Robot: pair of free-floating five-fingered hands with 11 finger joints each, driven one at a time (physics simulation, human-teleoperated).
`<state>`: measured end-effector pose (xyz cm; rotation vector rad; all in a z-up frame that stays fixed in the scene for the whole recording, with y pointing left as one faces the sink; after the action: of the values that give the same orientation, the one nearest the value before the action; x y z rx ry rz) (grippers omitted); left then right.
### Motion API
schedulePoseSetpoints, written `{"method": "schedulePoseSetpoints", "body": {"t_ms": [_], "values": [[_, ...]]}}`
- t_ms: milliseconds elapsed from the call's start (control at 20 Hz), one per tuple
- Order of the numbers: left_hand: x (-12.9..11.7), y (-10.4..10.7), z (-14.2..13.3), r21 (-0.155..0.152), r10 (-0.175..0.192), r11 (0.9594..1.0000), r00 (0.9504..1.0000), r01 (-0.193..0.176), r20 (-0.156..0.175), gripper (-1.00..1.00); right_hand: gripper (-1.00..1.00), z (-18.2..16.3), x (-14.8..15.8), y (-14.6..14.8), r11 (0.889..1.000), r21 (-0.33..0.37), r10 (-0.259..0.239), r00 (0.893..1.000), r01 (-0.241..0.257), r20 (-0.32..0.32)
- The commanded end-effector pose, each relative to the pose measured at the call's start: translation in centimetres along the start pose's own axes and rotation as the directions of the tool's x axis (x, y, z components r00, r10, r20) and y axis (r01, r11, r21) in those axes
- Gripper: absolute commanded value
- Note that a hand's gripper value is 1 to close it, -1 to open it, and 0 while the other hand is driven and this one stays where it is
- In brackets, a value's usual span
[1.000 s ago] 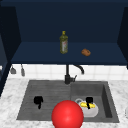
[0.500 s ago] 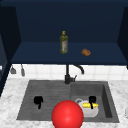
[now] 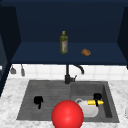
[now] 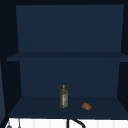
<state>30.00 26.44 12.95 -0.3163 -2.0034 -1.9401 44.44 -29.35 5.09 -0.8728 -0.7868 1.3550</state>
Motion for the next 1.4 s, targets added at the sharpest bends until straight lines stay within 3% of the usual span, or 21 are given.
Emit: {"method": "schedulePoseSetpoints", "body": {"t_ms": [0,950,1350], "values": [[0.0,0.0,0.0,0.0,0.0,1.0,1.0,0.0,0.0,0.0,1.0,1.9,-2.2,-1.9,0.999,-0.002,-0.042,0.999,0.042,0.023],[0.0,0.0,0.0,0.0,0.0,1.0,1.0,0.0,0.0,0.0,1.0,14.6,-11.7,-7.2,0.996,-0.004,-0.085,0.995,0.085,0.043],[0.0,0.0,0.0,0.0,0.0,1.0,1.0,0.0,0.0,0.0,1.0,17.2,-16.0,-9.3,0.994,0.014,-0.108,0.992,0.107,0.061]]}}
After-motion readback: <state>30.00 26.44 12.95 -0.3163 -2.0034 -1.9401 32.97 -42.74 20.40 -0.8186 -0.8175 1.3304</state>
